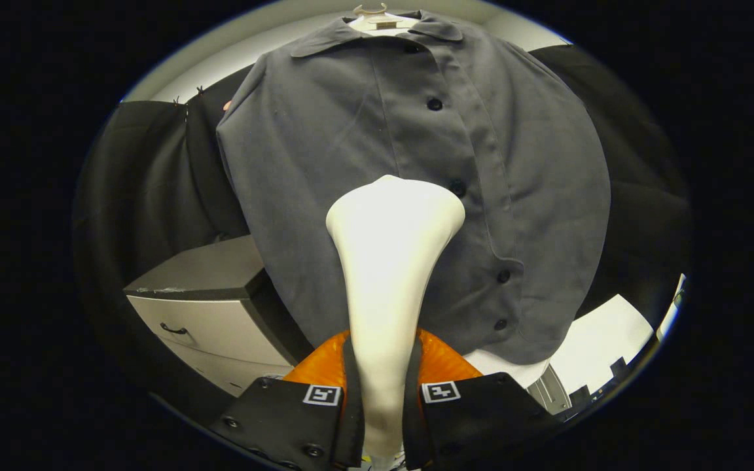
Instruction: Iron the clothes twice with a garment steamer, once on the left side and once on the right side.
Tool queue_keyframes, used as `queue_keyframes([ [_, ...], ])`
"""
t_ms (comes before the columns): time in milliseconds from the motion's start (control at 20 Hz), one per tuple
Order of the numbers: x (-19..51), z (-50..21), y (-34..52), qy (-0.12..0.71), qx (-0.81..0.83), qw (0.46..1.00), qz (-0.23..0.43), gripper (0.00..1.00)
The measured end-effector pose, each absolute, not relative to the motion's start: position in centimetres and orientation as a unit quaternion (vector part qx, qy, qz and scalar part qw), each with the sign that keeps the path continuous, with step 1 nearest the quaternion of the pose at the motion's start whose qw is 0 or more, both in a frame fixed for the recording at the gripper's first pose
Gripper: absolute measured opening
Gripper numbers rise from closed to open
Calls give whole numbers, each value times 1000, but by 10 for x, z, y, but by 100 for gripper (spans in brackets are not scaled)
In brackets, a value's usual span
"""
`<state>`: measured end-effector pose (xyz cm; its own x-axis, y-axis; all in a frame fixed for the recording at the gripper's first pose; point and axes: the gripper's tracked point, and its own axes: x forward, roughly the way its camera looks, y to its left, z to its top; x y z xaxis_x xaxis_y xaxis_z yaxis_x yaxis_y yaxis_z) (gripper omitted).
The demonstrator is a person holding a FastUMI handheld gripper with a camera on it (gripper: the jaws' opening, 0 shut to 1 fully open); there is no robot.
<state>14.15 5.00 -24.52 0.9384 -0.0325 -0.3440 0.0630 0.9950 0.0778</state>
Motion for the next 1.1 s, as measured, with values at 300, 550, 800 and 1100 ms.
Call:
queue_keyframes([
  [300,131,-287,39,206,47,977,-35,31],
  [550,118,-319,29,233,55,970,-49,31],
  [800,113,-339,24,243,62,966,-58,31],
  [1100,99,-373,16,271,69,957,-74,31],
])
